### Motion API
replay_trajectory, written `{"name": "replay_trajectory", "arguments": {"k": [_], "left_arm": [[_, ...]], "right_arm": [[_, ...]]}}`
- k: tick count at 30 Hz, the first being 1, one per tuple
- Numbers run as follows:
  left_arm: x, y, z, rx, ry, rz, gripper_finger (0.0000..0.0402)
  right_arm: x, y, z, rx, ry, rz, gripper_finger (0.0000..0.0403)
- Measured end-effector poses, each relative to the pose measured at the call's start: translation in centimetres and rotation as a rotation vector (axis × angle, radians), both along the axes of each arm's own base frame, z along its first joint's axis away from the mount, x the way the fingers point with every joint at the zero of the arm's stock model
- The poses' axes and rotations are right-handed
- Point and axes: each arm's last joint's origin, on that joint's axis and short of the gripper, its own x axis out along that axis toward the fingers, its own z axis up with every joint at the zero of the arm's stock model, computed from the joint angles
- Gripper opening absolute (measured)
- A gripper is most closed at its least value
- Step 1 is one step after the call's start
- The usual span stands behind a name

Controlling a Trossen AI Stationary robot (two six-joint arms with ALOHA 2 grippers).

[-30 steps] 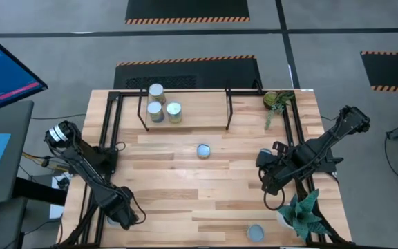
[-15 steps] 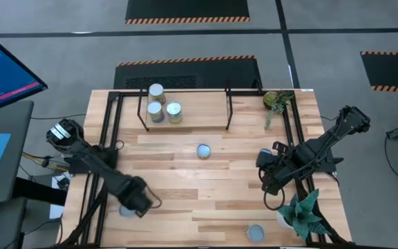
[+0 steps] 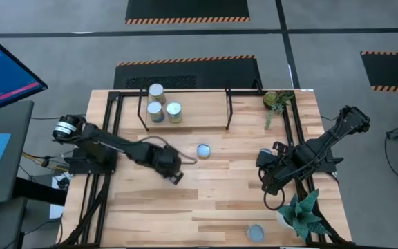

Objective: Pick and place cans onto a shelf
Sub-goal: Move the cans to the middle of the table

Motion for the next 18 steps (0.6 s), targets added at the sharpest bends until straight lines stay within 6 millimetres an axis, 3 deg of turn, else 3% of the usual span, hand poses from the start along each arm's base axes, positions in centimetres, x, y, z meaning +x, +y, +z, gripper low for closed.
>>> {"name": "replay_trajectory", "arguments": {"k": [3, 7, 10, 13, 18], "left_arm": [[1.4, 0.6, 2.1, 0.018, -0.063, -0.043, 0.0000], [2.5, -0.5, 6.4, 0.034, -0.123, -0.140, 0.0000], [2.6, -2.6, 9.5, 0.030, -0.160, -0.211, 0.0000], [2.1, -5.1, 11.7, 0.044, -0.200, -0.258, 0.0000], [0.3, -8.8, 12.6, 0.116, -0.240, -0.234, 0.0000]], "right_arm": [[0.0, 0.0, 0.0, -0.001, 0.000, 0.000, 0.0024], [0.2, 0.0, 0.0, 0.001, -0.015, -0.004, 0.0027], [1.2, 0.2, 0.1, 0.057, -0.062, 0.047, 0.0028], [2.9, 0.8, -0.2, 0.178, -0.063, 0.212, 0.0028], [5.4, 2.1, -3.7, 0.370, 0.190, 0.383, 0.0028]]}}
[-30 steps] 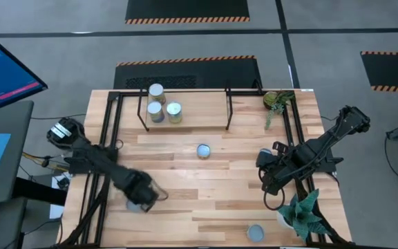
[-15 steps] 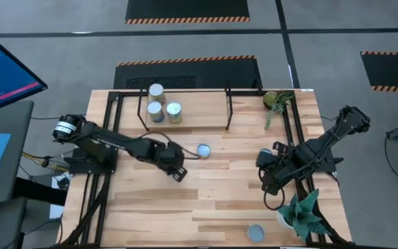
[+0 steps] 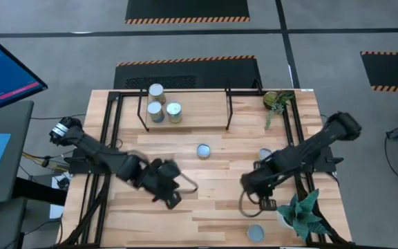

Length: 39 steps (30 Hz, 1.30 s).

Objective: Pick and place cans onto a shelf
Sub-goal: Move the cans to the middle of the table

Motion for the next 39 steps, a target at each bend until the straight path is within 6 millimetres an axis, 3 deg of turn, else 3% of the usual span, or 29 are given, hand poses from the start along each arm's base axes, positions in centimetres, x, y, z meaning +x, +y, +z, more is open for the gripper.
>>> {"name": "replay_trajectory", "arguments": {"k": [5, 12, 17, 25, 32, 39], "left_arm": [[-2.3, -2.9, -0.2, 0.042, -0.047, 0.124, 0.0000], [-4.6, -5.6, -0.1, 0.052, -0.136, 0.191, 0.0000], [-5.1, -6.1, -0.1, 0.049, -0.157, 0.207, 0.0000], [-5.1, -6.1, -0.1, 0.056, -0.155, 0.199, 0.0000], [-5.2, -6.1, -0.1, 0.058, -0.154, 0.199, 0.0000], [-5.1, -6.0, -0.1, 0.062, -0.153, 0.198, 0.0000]], "right_arm": [[2.1, 2.0, -4.0, 0.051, 0.170, 0.085, 0.0023], [3.9, 5.8, -5.5, 0.211, 0.174, 0.212, 0.0012], [4.5, 8.6, -7.0, 0.263, 0.148, 0.275, 0.0014], [4.5, 10.4, -9.6, 0.238, 0.204, 0.305, 0.0013], [5.6, 9.5, -10.6, 0.152, 0.156, 0.282, 0.0014], [8.2, 4.2, -9.8, 0.021, 0.077, 0.195, 0.0014]]}}
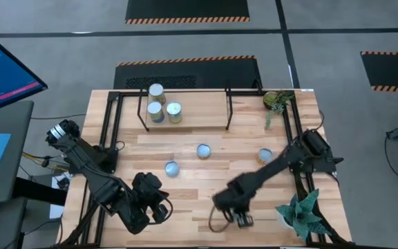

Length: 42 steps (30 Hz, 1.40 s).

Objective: Pick and place cans onto a shelf
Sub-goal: Move the cans to the middle of the table, then put the canned spice on the shelf

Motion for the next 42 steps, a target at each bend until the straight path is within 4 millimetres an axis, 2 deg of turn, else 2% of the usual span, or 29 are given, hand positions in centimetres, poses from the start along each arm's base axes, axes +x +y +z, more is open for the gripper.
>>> {"name": "replay_trajectory", "arguments": {"k": [7, 17, 20, 22, 24, 27, 30, 32, 36, 42], "left_arm": [[-0.1, 0.1, 0.0, 0.009, 0.009, 0.000, 0.0000], [-0.3, 1.7, -0.5, 0.112, 0.107, 0.037, 0.0000], [0.0, 2.4, -0.5, 0.141, 0.119, 0.061, 0.0000], [0.2, 2.9, -0.5, 0.170, 0.119, 0.076, 0.0000], [0.5, 3.4, -0.5, 0.195, 0.122, 0.089, 0.0000], [0.8, 4.4, -0.6, 0.223, 0.153, 0.115, 0.0000], [1.1, 5.6, -0.6, 0.249, 0.191, 0.150, 0.0000], [1.3, 6.5, -0.6, 0.276, 0.209, 0.181, 0.0000], [2.0, 8.2, -0.6, 0.341, 0.231, 0.211, 0.0000], [3.8, 10.9, -0.5, 0.383, 0.253, 0.211, 0.0000]], "right_arm": [[2.8, -7.1, 0.2, -0.076, -0.054, -0.091, 0.0014], [4.9, -16.4, 0.5, -0.134, -0.144, -0.182, 0.0014], [5.0, -18.2, 2.1, -0.087, -0.124, -0.180, 0.0014], [4.7, -18.8, 4.6, -0.071, -0.131, -0.170, 0.0014], [3.7, -19.1, 7.4, -0.066, -0.131, -0.163, 0.0014], [1.7, -19.0, 10.4, -0.069, -0.113, -0.159, 0.0014], [-1.1, -19.0, 12.4, -0.115, -0.095, -0.160, 0.0014], [-2.9, -19.0, 13.0, -0.166, -0.090, -0.185, 0.0014], [-5.9, -19.3, 12.0, -0.228, -0.083, -0.278, 0.0014], [-10.4, -20.5, 7.2, -0.233, 0.022, -0.461, 0.0014]]}}
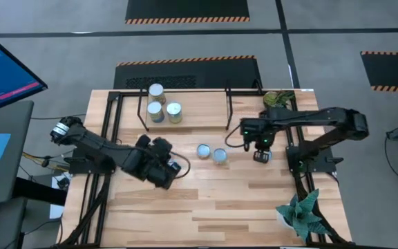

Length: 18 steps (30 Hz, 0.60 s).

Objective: Pick and place cans onto a shelf
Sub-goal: Put the canned spice on the shelf

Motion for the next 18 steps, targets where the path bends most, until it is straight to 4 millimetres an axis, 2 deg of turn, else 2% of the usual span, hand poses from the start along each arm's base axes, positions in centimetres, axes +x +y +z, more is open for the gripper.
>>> {"name": "replay_trajectory", "arguments": {"k": [3, 8, 15, 18], "left_arm": [[0.9, 1.3, 0.0, -0.019, 0.044, -0.044, 0.0000], [2.3, 4.1, 0.0, -0.054, 0.144, -0.170, 0.0000], [3.8, 8.2, 0.1, -0.049, 0.231, -0.378, 0.0000], [4.0, 9.5, -0.5, -0.064, 0.266, -0.465, 0.0000]], "right_arm": [[-1.8, -0.7, -1.4, 0.003, 0.011, -0.107, 0.0014], [-3.6, -1.4, -2.7, 0.004, -0.001, -0.259, 0.0018], [-4.3, -1.2, -4.0, -0.020, 0.017, -0.404, 0.0019], [-4.3, -1.1, -4.1, -0.078, 0.021, -0.461, 0.0022]]}}
